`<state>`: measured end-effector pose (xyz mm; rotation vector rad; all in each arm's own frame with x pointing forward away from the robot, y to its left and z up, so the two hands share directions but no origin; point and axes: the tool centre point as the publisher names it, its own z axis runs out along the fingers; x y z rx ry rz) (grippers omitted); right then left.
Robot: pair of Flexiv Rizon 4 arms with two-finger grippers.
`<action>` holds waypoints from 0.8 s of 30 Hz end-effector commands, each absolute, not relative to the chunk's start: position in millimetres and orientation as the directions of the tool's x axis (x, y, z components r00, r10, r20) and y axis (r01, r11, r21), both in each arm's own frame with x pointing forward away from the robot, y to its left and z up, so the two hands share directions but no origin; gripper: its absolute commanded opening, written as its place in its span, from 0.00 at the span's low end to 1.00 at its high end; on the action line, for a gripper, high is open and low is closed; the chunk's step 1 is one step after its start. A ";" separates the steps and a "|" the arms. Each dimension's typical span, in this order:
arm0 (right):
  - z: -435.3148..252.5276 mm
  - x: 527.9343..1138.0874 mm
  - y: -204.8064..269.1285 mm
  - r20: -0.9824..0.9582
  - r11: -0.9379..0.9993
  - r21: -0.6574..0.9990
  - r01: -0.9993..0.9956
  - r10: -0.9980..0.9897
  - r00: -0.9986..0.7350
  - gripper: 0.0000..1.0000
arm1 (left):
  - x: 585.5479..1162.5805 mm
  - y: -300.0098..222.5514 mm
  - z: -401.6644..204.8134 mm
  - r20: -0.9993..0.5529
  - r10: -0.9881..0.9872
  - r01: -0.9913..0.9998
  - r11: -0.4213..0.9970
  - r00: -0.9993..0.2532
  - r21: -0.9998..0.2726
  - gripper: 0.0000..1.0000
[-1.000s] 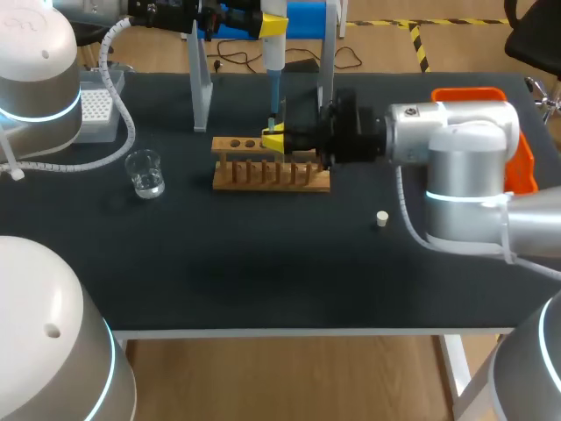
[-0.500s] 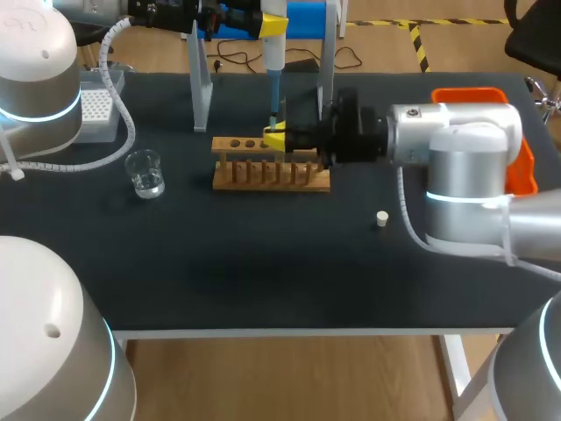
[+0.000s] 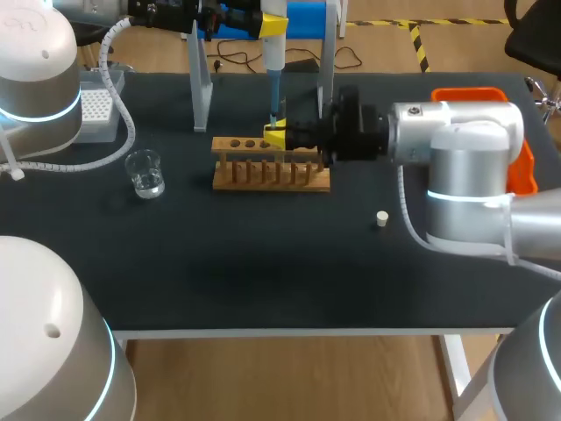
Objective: Invert the test tube, pick up the pipette, mount the tip to pipette, aspirate from beaker and dispense into the tube, eject the tip, return the pipette, and cap with the stopper.
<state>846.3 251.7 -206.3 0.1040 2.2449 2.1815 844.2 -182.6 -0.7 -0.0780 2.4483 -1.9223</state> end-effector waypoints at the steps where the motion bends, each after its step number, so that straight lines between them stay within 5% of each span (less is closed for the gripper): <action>1: -203.8 844.7 248.4 0.037 0.026 0.999 0.038 0.055 -0.998 0.00 | 844.6 -181.9 0.4 0.010 -0.055 -0.023 0.239 -0.998 -0.971 0.00; 24: -195.7 843.4 252.3 0.034 0.026 0.999 0.035 0.043 -0.999 0.00 | 844.6 -181.9 0.4 0.010 -0.055 -0.023 0.239 -0.998 -0.971 0.00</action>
